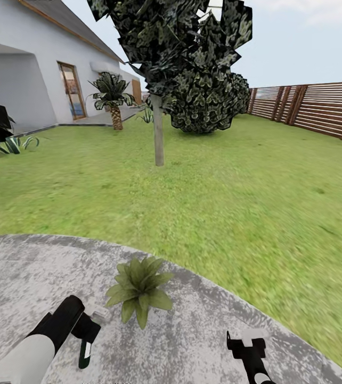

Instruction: Pick up the pesticide atomizer in the garden and spray insectifuge to fully cover both potted plants in the garden.

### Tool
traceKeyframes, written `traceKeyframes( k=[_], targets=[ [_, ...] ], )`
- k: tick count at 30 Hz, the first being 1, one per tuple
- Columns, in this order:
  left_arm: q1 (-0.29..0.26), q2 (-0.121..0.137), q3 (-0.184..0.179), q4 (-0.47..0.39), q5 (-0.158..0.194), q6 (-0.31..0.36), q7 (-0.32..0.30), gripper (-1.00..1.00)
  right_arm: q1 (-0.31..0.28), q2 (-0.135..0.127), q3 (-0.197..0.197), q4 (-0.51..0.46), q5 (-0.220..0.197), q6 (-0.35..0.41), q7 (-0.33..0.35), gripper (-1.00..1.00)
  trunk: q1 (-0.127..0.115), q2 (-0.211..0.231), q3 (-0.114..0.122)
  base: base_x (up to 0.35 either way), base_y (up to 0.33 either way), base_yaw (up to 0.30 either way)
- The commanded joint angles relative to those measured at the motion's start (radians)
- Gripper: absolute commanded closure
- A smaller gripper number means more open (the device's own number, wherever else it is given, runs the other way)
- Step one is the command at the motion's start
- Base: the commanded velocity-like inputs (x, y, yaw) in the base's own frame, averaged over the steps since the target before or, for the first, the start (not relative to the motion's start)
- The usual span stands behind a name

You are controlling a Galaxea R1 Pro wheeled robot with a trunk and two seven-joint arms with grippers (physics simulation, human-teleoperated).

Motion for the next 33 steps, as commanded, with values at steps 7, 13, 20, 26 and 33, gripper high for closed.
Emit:
traceKeyframes(
  k=[7, 13, 20, 26, 33],
  targets=[
    [0.002, 0.000, 0.006, 0.008, -0.012, 0.001, -0.007, 1.00, 0.000, 0.000, -0.005, 0.001, 0.011, -0.003, -0.006, -1.00, 0.000, 0.000, -0.002, 0.048, 0.034, 0.158],
    [0.003, 0.000, 0.004, 0.012, -0.014, 0.001, -0.006, 1.00, 0.001, -0.001, -0.005, 0.000, 0.011, -0.003, -0.006, -1.00, 0.000, 0.000, -0.003, 0.238, 0.212, 0.001],
    [0.006, 0.002, -0.005, 0.016, -0.017, 0.006, -0.009, 1.00, 0.002, -0.006, -0.005, -0.001, 0.011, -0.002, -0.006, -1.00, 0.000, 0.000, -0.003, 0.061, 0.037, 0.000],
    [0.007, 0.007, -0.011, 0.017, -0.019, 0.008, -0.011, 1.00, 0.002, -0.016, -0.006, -0.001, 0.011, -0.003, -0.006, -1.00, 0.000, 0.000, -0.003, 0.039, 0.022, 0.000],
    [0.015, 0.023, -0.012, 0.024, -0.020, 0.002, -0.015, 1.00, 0.002, -0.016, -0.005, -0.001, 0.011, -0.003, -0.006, -1.00, 0.000, 0.000, -0.003, 0.001, 0.000, -0.068]
  ],
)
